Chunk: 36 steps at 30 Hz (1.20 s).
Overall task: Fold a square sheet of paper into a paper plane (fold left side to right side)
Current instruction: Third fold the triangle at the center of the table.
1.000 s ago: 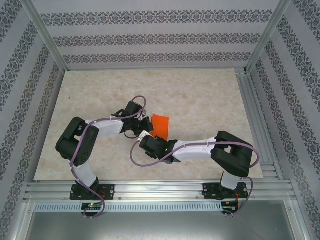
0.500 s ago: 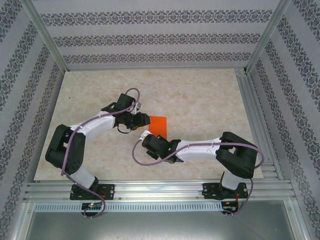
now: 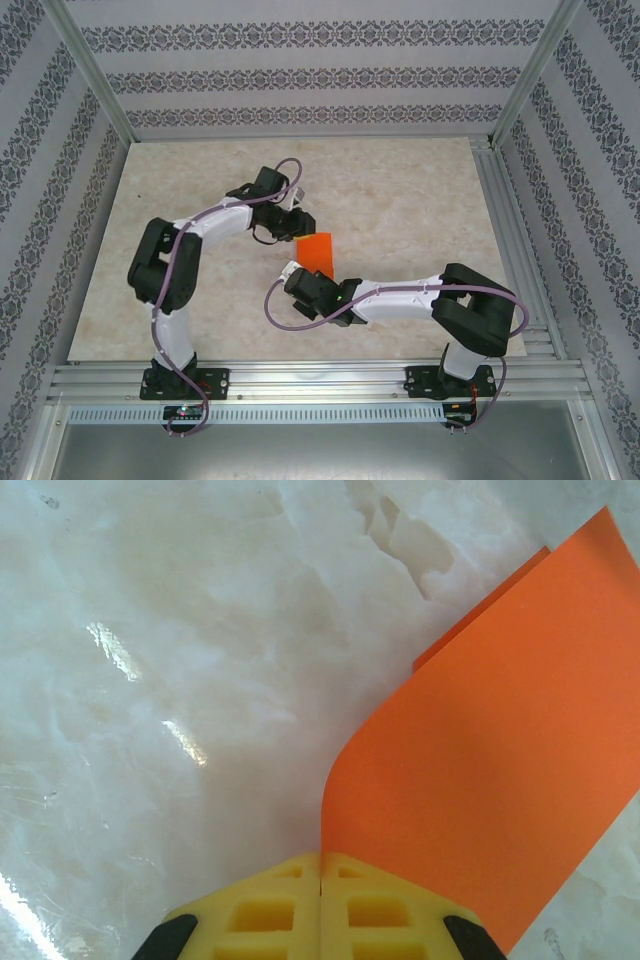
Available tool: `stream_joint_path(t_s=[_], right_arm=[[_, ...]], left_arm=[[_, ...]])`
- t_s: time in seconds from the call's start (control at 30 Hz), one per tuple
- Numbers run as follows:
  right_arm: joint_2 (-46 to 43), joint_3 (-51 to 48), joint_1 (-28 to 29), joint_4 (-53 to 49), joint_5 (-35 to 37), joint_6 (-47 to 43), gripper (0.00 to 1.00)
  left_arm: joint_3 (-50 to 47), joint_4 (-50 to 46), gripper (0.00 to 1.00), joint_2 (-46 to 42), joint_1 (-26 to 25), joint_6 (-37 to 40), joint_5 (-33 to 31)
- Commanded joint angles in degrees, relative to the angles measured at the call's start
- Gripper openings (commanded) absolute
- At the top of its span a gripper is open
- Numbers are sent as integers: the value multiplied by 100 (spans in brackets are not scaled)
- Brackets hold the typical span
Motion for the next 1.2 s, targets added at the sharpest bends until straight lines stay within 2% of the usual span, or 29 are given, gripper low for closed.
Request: stream_joint_path(t_s=[0.0,0.2,0.5,0.7,0.97,1.17], right_arm=[[-80,3,-63,-7,-91,152,0],[-112,23,-141,-20,-224,235,0],[-224,53,-495,-98,-1103,524,0],[-368,-51,-928,14,-1741,852,0],[-431,-449,-1803,613,-3072,1413,0],[-269,-466,-2270,588,-3483,1614,0]], left_arm=[[469,-46,29,413,-155,277,217],[944,-332,26,1076,-215,445,74],[1057,-538,23,1511,-246,610,-90],[1064,-576,22,1630,-271,655,-119],[1101,-626,21,1679,-287,701,-143],[1136,-652,21,1702,-319,710,-160]])
